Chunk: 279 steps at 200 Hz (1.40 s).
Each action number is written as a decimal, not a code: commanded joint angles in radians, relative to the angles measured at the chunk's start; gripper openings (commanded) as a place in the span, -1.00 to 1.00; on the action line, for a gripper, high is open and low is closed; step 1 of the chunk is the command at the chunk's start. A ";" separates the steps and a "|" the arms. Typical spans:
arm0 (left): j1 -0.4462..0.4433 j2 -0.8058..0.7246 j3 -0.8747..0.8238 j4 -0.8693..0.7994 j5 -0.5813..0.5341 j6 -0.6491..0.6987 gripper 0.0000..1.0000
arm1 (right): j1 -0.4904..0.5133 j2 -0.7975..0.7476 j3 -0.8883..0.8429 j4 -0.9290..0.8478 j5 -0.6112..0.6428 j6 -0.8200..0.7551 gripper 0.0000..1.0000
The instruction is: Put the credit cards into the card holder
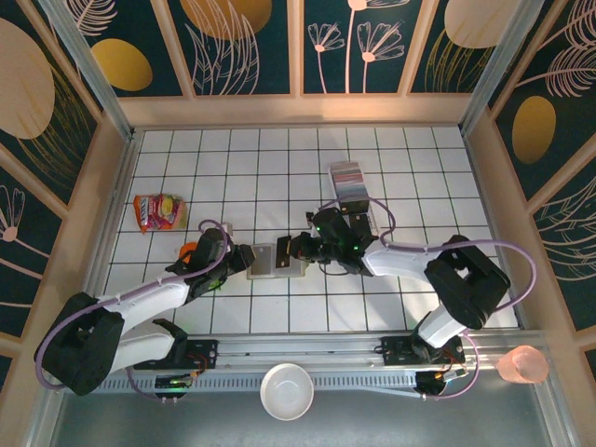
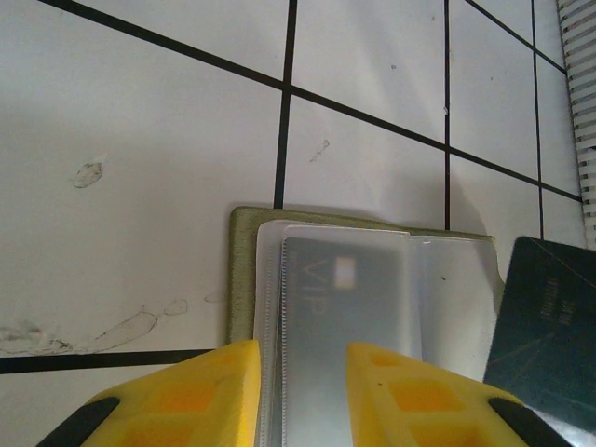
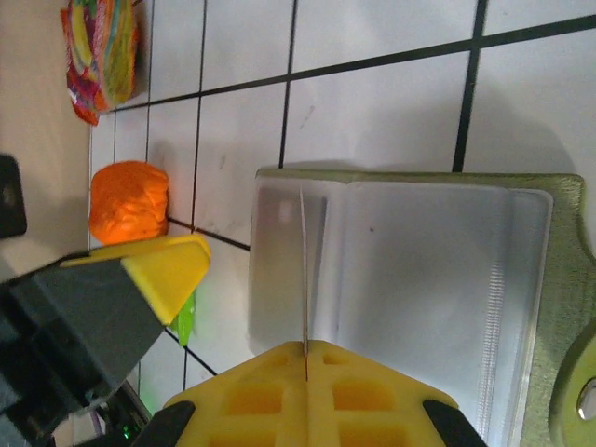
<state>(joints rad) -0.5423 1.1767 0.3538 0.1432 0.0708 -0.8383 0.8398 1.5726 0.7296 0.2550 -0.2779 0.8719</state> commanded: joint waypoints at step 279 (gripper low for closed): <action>0.001 0.090 -0.071 0.069 0.001 -0.004 -1.00 | 0.067 0.162 0.064 0.066 0.017 0.157 -1.00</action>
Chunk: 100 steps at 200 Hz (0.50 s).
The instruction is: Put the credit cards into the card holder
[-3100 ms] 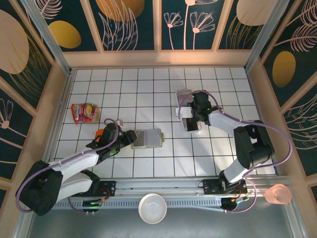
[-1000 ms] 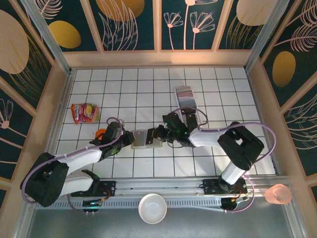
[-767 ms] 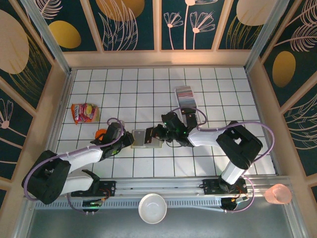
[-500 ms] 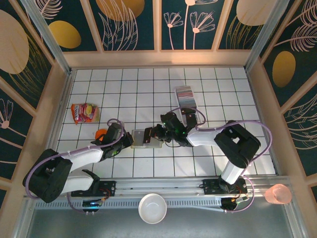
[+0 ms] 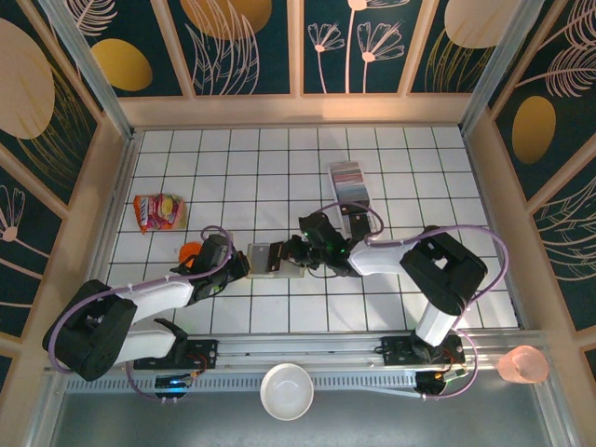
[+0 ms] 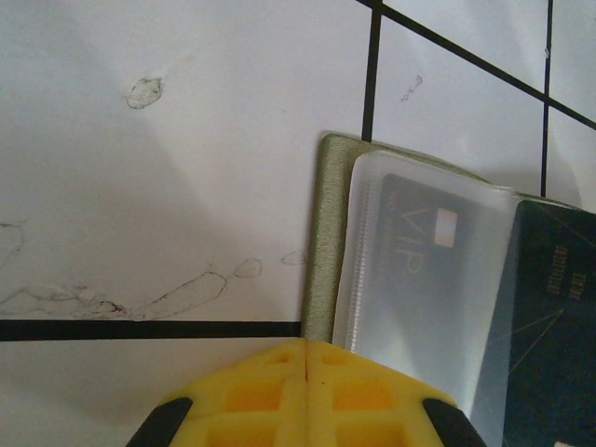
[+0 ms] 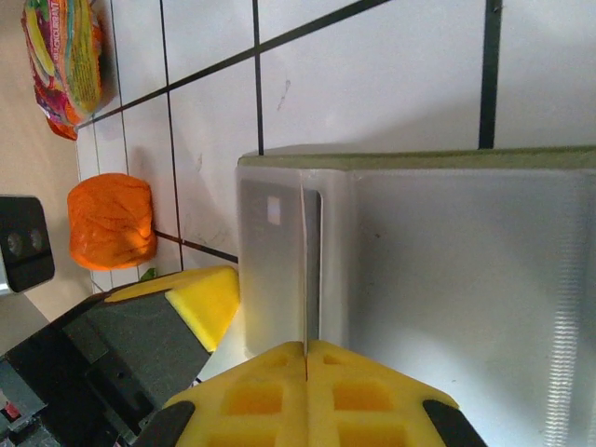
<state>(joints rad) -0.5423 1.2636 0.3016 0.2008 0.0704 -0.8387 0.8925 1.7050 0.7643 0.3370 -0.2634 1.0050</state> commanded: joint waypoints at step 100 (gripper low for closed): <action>0.001 0.003 -0.036 0.031 0.021 -0.012 -1.00 | 0.016 0.095 0.069 -0.017 -0.028 0.039 -1.00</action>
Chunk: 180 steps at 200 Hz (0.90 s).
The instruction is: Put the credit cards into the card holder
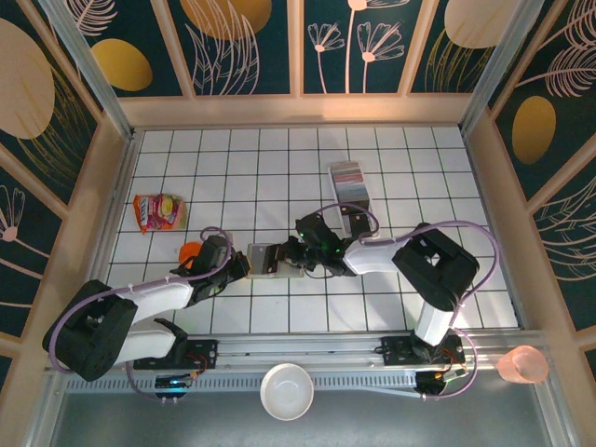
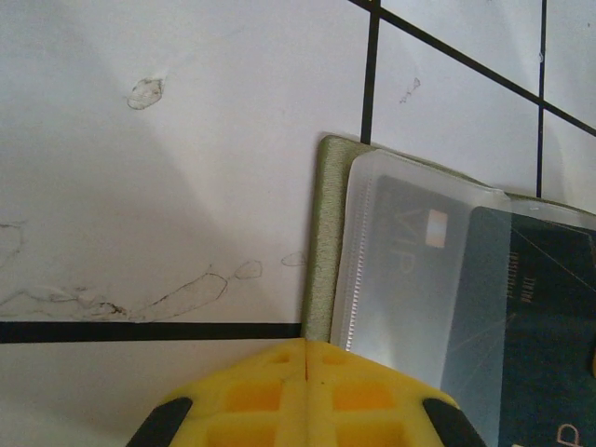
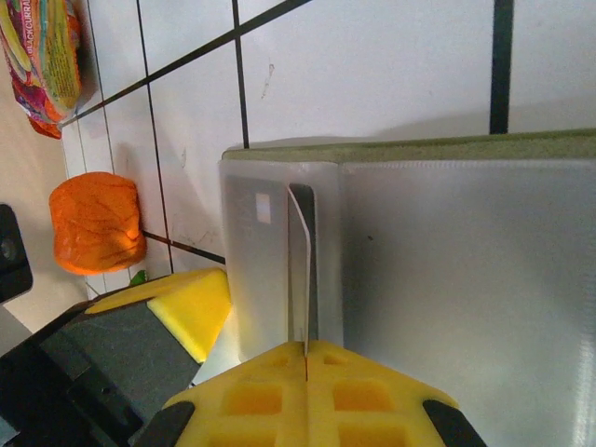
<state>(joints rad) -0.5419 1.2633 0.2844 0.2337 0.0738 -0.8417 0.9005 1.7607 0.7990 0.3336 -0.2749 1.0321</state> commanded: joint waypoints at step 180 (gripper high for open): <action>0.002 -0.028 -0.037 -0.005 0.010 -0.005 -1.00 | -0.029 0.098 0.179 -0.247 -0.123 -0.162 -1.00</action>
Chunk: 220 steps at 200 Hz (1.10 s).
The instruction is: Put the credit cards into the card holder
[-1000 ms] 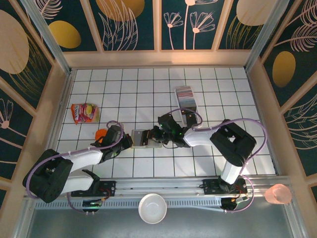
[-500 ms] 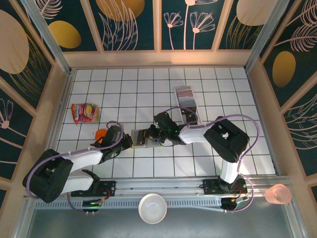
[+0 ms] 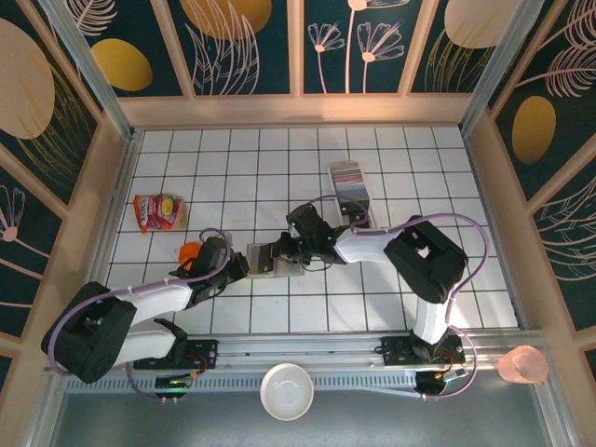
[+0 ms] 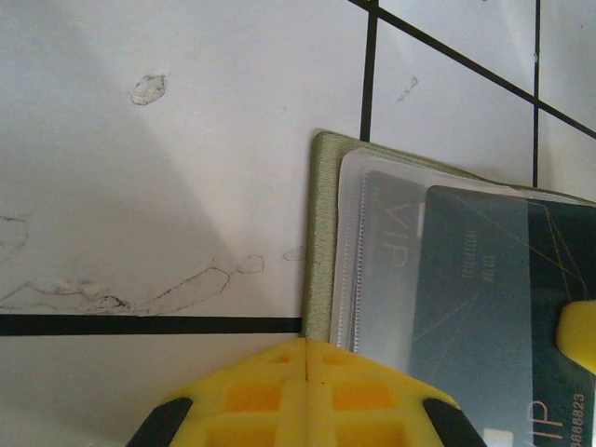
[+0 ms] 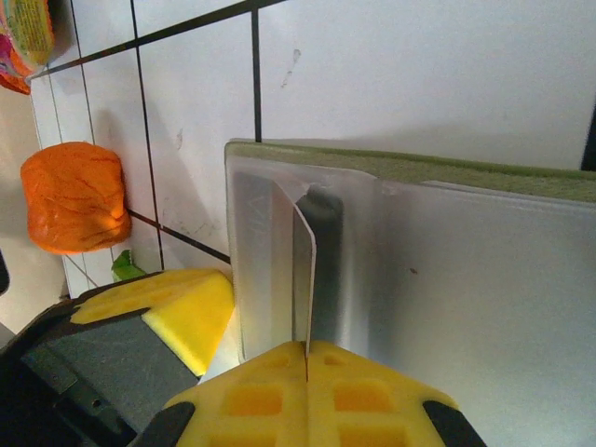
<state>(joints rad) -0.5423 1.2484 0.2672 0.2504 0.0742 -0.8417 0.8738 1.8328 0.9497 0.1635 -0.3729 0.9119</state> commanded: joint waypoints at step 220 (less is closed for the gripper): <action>0.001 -0.052 -0.021 -0.034 -0.009 -0.026 -1.00 | 0.015 0.067 0.174 -0.257 0.049 -0.156 -0.38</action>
<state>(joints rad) -0.5419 1.2102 0.2539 0.2310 0.0700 -0.8501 0.8753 1.9007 1.1065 -0.0723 -0.3378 0.7643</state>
